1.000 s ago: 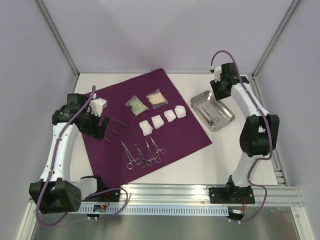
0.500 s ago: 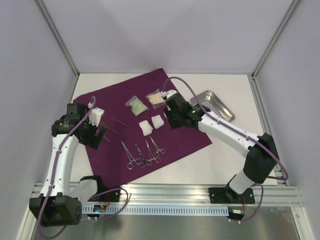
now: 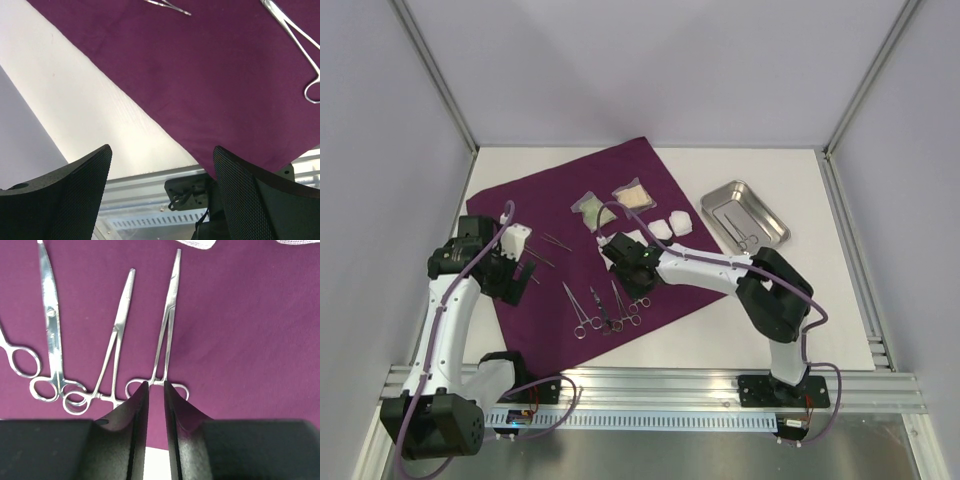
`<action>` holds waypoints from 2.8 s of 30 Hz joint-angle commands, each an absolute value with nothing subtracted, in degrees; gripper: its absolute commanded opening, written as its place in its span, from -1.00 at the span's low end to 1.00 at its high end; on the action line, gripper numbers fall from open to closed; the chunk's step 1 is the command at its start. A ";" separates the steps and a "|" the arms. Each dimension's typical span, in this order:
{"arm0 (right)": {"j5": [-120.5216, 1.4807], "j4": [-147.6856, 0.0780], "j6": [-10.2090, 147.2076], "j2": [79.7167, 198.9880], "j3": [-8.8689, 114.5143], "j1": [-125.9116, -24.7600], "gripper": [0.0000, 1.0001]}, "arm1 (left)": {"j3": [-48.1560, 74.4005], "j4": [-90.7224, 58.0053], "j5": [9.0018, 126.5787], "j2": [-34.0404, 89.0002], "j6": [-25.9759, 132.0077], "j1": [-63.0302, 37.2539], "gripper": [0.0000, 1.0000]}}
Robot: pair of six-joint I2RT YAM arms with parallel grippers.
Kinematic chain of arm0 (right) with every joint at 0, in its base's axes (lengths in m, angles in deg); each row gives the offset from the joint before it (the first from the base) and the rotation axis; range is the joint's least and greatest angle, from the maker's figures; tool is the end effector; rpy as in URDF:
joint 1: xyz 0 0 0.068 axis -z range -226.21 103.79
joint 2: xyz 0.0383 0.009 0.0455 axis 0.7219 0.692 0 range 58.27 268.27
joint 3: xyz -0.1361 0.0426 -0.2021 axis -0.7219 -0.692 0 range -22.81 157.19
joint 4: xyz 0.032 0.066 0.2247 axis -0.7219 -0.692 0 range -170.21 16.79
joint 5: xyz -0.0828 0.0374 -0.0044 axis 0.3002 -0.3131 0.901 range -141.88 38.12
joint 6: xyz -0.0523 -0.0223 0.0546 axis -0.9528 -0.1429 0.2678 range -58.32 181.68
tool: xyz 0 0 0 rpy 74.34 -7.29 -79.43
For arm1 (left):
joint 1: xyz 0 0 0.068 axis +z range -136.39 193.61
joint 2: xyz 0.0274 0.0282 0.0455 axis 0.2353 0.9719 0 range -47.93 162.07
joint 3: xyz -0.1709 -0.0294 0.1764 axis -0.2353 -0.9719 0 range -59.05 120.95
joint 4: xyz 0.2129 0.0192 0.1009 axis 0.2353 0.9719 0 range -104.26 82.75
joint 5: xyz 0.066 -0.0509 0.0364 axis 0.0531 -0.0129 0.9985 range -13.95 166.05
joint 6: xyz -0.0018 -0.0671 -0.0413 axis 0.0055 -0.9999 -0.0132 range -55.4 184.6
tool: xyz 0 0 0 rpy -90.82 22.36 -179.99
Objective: Prepare the surgical pack
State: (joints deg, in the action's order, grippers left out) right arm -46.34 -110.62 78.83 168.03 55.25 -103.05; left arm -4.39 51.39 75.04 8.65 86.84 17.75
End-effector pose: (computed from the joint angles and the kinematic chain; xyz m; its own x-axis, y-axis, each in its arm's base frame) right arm 0.2066 0.3044 0.1416 -0.7284 -0.5784 -0.3673 -0.6275 0.7784 0.0189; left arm 0.1629 0.0105 0.2336 -0.8780 0.3159 -0.3596 0.2884 0.9487 0.1294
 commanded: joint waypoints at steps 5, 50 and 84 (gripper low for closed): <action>-45.82 -108.28 79.70 170.33 57.70 -102.81 -0.70 | -4.99 47.27 70.51 7.00 86.57 17.65 0.82; -44.84 -109.16 75.93 175.71 56.38 -101.58 -0.99 | -3.85 47.88 71.48 6.83 87.80 17.65 0.84; -54.07 -106.25 43.61 152.67 56.64 -67.95 -0.99 | 3.70 49.38 66.04 12.35 89.73 17.65 0.85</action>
